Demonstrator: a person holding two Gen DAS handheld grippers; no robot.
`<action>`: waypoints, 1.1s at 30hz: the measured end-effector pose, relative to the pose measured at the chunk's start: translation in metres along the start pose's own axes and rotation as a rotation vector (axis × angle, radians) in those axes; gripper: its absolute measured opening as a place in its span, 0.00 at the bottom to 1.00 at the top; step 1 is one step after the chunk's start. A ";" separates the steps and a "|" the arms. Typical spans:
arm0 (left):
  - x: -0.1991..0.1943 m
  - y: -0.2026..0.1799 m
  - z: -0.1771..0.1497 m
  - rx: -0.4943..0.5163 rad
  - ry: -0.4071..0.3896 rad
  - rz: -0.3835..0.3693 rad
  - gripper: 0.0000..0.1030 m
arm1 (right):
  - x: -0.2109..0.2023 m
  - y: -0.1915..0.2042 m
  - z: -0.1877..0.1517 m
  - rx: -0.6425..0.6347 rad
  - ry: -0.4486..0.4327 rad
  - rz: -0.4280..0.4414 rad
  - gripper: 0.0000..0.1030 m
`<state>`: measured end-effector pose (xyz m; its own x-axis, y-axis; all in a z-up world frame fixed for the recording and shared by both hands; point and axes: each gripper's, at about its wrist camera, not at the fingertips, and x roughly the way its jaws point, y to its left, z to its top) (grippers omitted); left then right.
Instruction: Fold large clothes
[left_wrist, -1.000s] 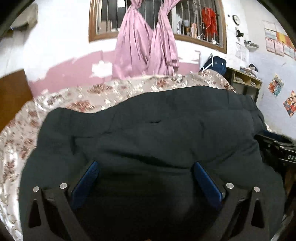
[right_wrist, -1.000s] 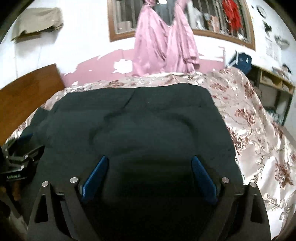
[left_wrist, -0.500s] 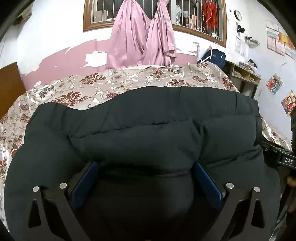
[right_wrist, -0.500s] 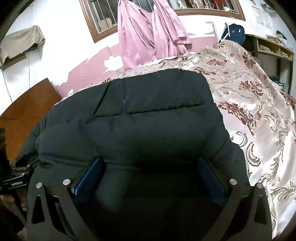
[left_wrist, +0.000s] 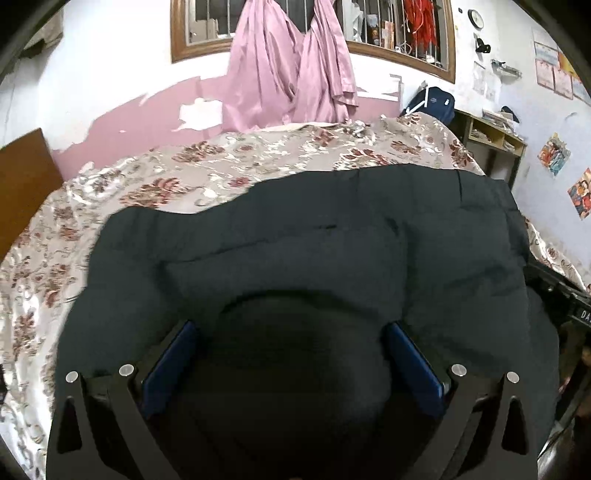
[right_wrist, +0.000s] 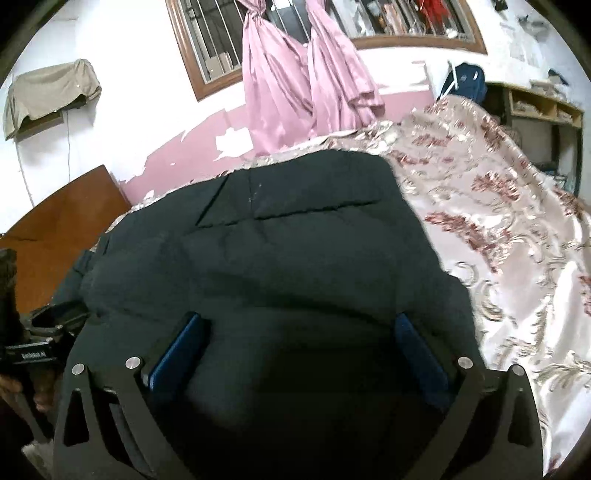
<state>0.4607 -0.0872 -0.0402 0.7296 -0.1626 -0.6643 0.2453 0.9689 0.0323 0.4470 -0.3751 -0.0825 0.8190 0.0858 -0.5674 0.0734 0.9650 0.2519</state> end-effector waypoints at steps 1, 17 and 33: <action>-0.006 0.004 -0.003 -0.004 -0.013 0.011 1.00 | -0.007 -0.002 -0.003 -0.007 -0.012 -0.018 0.98; -0.043 0.129 -0.056 -0.282 -0.018 0.140 1.00 | -0.034 -0.060 -0.023 0.070 0.035 -0.093 0.98; 0.007 0.178 -0.091 -0.529 0.084 -0.077 1.00 | 0.004 -0.079 -0.033 0.181 0.144 0.022 0.99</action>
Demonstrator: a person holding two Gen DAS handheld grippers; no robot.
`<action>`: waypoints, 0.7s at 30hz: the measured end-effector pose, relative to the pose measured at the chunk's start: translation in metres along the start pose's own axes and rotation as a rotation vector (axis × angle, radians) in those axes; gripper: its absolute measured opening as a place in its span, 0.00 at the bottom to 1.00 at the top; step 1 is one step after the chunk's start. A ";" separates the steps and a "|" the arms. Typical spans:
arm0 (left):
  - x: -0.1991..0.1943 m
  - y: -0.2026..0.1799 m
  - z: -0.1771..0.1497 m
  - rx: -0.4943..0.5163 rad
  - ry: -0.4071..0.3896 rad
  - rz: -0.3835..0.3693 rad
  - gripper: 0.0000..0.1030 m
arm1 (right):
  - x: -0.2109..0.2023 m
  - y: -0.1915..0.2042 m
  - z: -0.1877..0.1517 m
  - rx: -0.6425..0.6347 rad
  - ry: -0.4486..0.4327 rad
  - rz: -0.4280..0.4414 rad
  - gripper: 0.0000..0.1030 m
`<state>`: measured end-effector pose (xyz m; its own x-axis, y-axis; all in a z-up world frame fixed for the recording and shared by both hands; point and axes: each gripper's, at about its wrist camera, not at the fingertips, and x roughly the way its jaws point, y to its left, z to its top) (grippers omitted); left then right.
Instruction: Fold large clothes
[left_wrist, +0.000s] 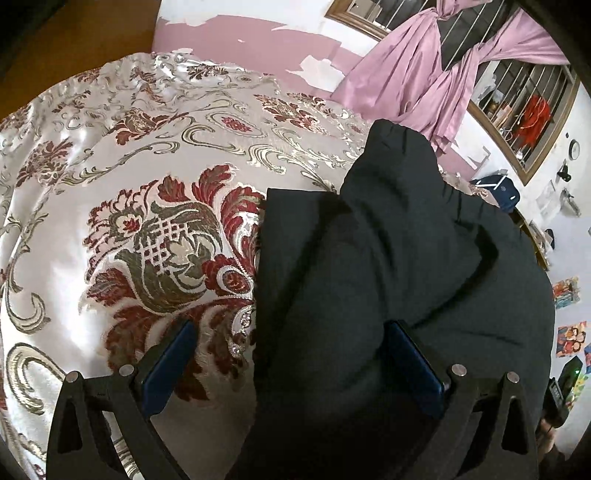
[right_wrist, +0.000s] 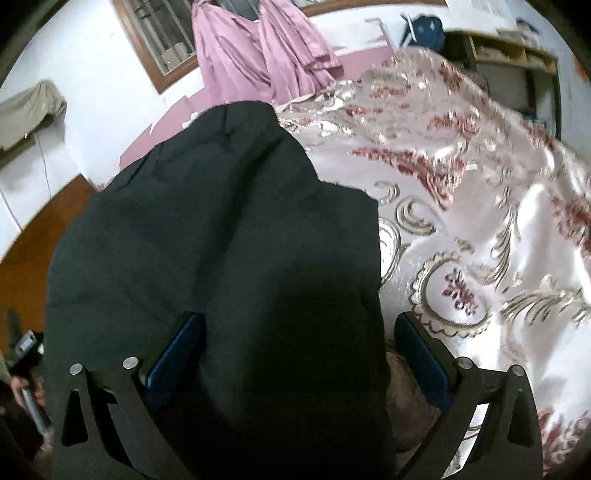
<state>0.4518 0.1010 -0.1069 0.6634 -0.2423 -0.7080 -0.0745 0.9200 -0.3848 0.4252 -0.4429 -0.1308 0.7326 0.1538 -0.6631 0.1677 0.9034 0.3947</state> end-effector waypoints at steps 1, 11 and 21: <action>0.000 0.001 -0.002 0.006 -0.007 -0.005 1.00 | 0.000 0.000 -0.002 0.002 -0.002 0.004 0.99; 0.001 0.006 -0.001 0.056 0.033 -0.063 1.00 | 0.004 -0.011 0.000 0.008 0.030 0.151 0.99; 0.009 -0.005 0.011 0.076 0.165 -0.144 1.00 | 0.028 -0.025 0.016 0.134 0.136 0.254 0.99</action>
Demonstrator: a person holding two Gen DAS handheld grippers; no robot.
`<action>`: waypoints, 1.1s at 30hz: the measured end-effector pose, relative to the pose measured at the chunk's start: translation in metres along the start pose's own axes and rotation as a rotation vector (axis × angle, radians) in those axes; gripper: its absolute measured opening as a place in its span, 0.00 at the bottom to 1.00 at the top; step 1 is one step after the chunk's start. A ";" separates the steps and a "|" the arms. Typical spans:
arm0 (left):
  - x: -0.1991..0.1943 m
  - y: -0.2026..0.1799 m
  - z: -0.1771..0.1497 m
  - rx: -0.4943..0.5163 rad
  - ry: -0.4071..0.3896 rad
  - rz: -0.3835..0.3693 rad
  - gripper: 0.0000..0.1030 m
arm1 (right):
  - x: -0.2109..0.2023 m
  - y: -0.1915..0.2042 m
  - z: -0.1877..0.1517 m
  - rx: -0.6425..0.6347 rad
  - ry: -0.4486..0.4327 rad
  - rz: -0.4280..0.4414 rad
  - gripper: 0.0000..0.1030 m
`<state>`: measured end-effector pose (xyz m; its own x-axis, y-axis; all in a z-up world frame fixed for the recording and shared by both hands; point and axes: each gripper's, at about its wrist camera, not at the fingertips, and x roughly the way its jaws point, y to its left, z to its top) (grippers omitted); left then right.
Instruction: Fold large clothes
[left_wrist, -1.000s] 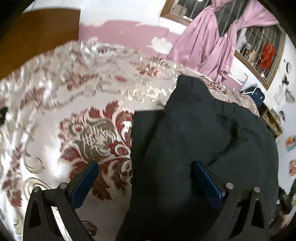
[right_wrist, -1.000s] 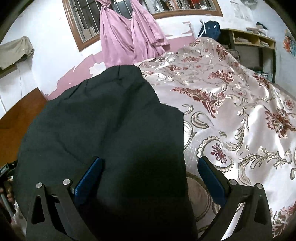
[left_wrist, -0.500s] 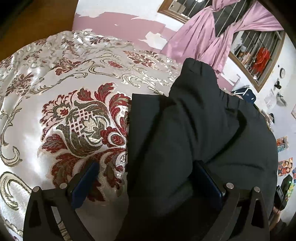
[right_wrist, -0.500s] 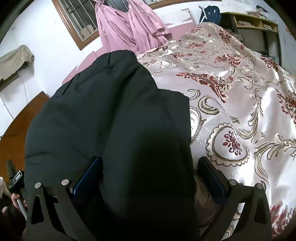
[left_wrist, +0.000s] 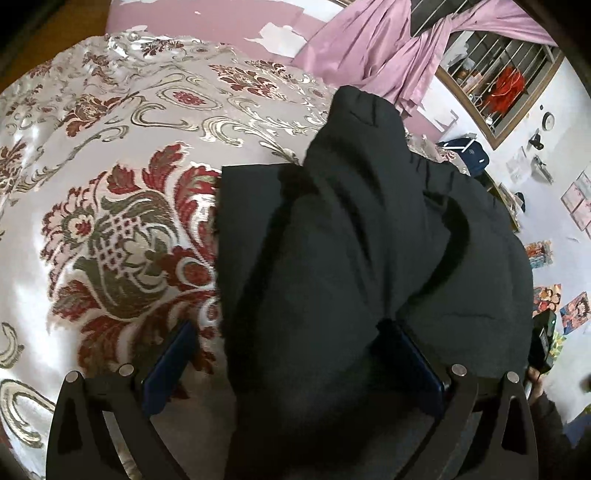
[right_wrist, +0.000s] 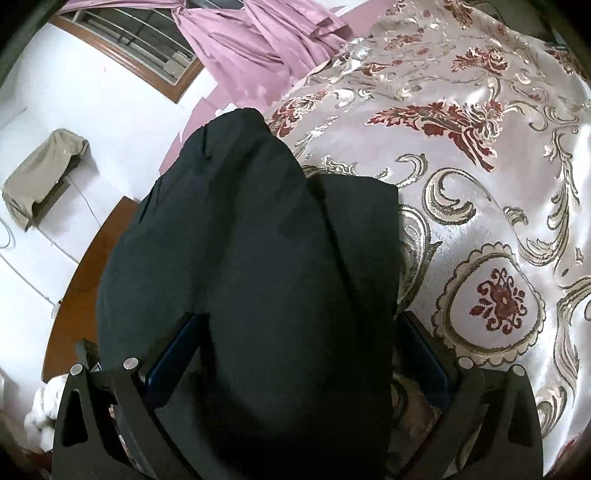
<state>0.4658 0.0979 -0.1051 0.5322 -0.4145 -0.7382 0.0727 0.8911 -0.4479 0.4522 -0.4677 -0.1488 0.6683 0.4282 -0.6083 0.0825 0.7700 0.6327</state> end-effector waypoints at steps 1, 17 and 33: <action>0.001 -0.002 0.000 -0.002 0.006 -0.008 1.00 | 0.000 0.002 -0.002 -0.007 -0.004 -0.007 0.99; -0.028 -0.045 0.004 0.028 0.023 0.103 0.20 | -0.032 0.038 -0.008 -0.004 -0.007 -0.103 0.31; -0.157 -0.082 0.016 0.158 -0.206 0.166 0.12 | -0.116 0.175 -0.005 -0.272 -0.136 0.009 0.13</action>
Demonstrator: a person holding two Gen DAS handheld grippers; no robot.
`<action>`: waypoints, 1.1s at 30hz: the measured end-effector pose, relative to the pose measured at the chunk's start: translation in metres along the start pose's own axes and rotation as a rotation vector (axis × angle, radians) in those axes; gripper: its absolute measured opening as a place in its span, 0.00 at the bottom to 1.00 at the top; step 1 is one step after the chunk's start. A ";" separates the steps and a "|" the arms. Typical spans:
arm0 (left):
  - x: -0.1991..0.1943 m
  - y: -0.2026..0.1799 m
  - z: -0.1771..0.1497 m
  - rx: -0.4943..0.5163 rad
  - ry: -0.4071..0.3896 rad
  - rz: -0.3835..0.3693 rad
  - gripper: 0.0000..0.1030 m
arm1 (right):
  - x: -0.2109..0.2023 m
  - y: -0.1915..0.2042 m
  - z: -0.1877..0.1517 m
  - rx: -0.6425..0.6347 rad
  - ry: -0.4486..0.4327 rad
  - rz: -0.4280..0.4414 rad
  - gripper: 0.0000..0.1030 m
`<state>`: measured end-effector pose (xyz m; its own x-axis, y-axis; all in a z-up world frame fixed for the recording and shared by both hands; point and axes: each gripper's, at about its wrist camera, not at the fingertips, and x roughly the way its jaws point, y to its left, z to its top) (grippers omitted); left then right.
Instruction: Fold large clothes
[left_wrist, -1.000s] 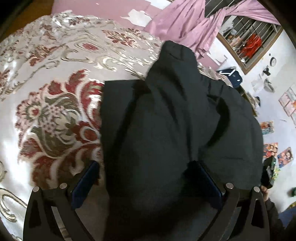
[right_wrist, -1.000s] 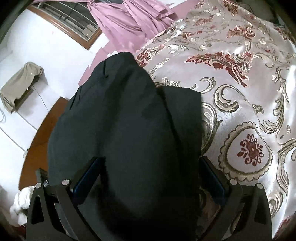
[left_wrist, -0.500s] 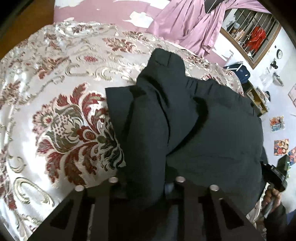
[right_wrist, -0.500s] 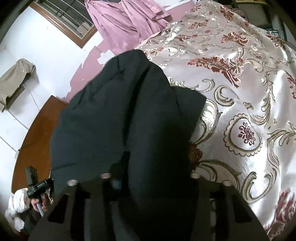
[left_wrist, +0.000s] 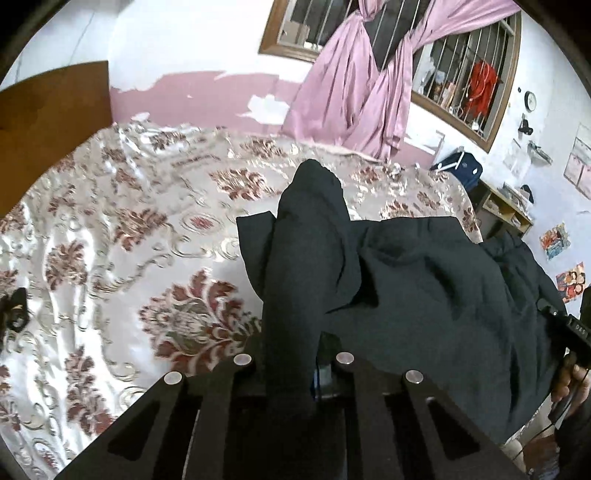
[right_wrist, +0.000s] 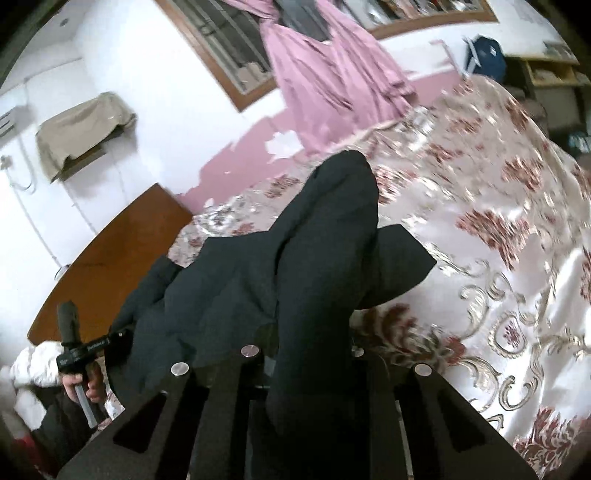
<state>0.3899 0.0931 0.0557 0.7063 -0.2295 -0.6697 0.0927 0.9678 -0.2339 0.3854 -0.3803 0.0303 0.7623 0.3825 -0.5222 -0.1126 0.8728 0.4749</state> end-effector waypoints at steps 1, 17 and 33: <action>-0.004 0.003 0.000 0.000 -0.003 0.004 0.12 | -0.003 0.008 0.000 -0.020 -0.006 0.005 0.13; 0.056 0.046 -0.049 -0.024 0.027 0.137 0.12 | 0.058 0.023 -0.037 -0.099 0.029 -0.132 0.13; 0.054 0.041 -0.064 -0.033 0.051 0.325 0.75 | 0.076 0.016 -0.053 -0.135 0.120 -0.369 0.55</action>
<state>0.3873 0.1139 -0.0350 0.6588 0.0847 -0.7475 -0.1545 0.9877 -0.0242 0.4079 -0.3211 -0.0391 0.6881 0.0624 -0.7230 0.0657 0.9868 0.1477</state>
